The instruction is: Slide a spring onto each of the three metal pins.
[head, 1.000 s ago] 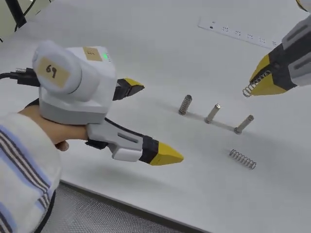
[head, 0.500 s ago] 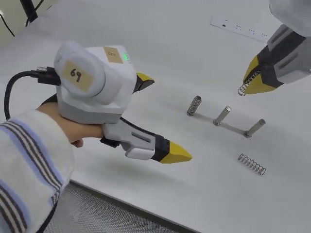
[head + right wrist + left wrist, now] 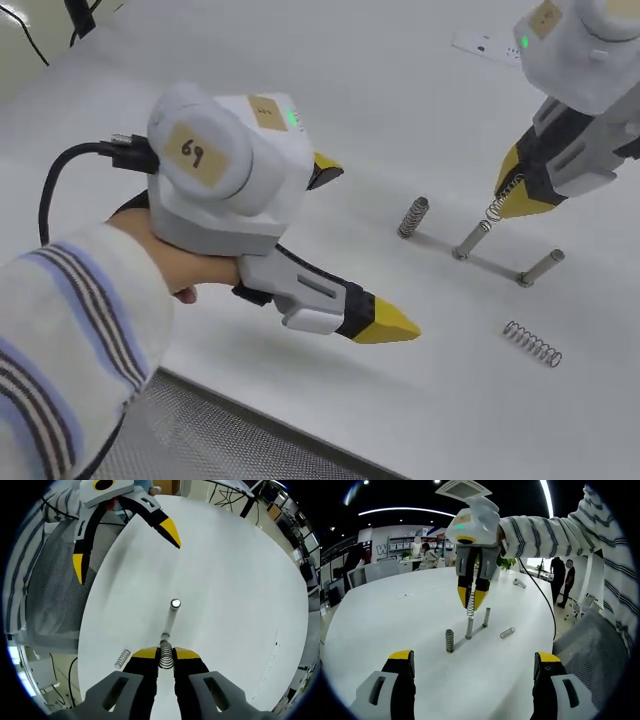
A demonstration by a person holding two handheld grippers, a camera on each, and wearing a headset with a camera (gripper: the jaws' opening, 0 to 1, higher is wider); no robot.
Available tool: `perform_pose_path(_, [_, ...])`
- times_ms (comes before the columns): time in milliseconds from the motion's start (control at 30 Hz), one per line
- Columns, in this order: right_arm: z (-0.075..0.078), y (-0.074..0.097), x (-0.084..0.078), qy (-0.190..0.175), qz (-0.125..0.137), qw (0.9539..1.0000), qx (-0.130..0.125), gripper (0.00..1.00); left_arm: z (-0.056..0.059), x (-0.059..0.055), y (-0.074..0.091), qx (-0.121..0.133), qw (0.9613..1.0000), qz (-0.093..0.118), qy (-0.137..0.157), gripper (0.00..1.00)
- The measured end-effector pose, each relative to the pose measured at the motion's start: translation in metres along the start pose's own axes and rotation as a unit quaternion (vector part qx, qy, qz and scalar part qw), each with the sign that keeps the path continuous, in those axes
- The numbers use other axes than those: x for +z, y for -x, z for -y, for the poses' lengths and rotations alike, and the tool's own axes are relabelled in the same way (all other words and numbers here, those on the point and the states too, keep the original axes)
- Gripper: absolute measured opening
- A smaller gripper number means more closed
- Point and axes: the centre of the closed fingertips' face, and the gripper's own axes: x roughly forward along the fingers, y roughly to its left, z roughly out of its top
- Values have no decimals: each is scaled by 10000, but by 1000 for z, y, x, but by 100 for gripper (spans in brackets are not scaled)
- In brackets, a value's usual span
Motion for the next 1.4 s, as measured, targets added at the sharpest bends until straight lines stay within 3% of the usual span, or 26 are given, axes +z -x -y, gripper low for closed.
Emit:
perform_pose_path(333, [-1,-4,3,36,21,10000,21,8,0,2,0,13,9999,85,78,98])
perform_pose_path(733, [4,-22,-3,30,-107,9999,55,8,-3,-1,0,56,9999,50,116,98])
perform_pose_path(1400, [0,-45,-4,21,-190,9998,-8,9,-12,-1,6,170,9996,86,216,98])
